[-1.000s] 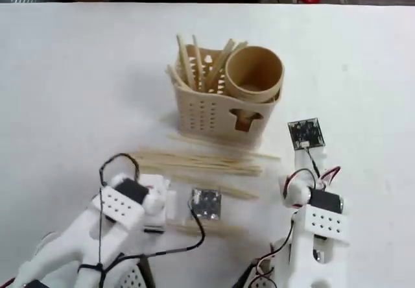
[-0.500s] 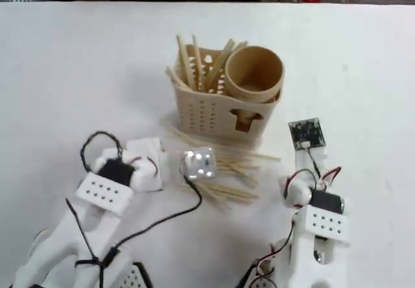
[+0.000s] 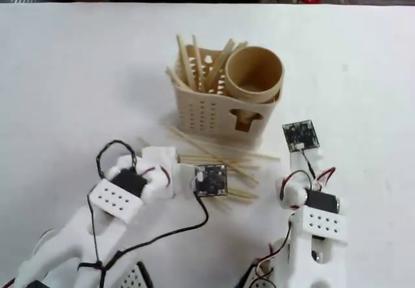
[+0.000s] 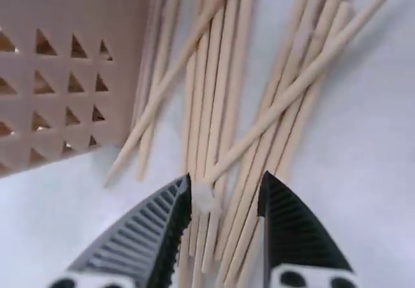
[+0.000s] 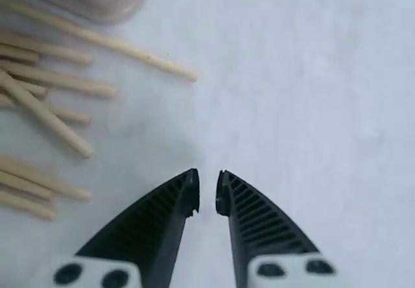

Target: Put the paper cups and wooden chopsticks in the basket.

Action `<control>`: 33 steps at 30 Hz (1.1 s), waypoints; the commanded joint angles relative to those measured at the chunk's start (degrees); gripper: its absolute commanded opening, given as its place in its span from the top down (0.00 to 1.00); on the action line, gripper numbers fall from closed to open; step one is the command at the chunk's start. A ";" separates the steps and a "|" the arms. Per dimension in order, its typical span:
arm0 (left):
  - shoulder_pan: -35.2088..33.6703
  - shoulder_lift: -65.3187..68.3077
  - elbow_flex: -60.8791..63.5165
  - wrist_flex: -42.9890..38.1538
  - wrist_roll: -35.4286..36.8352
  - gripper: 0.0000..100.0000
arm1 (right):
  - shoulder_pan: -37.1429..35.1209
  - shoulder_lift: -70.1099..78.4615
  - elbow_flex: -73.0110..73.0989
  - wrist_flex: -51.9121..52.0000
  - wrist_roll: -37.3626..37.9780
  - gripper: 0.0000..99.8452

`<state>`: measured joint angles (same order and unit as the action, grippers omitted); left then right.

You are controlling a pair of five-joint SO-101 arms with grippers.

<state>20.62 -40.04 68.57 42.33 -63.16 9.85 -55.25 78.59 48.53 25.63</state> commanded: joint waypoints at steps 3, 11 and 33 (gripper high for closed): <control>1.19 -0.92 -2.29 -1.05 0.26 0.82 | -0.48 -1.10 -0.44 -0.92 -0.18 0.94; 0.75 8.92 -9.58 -0.53 0.62 0.78 | -0.57 -1.10 -0.44 -0.92 -0.18 0.94; 2.07 31.34 -21.54 3.34 0.70 0.95 | -0.66 -1.10 -0.44 -0.92 -0.18 0.94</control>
<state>22.55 -7.34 49.05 45.76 -62.99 9.93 -55.25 78.59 48.53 25.63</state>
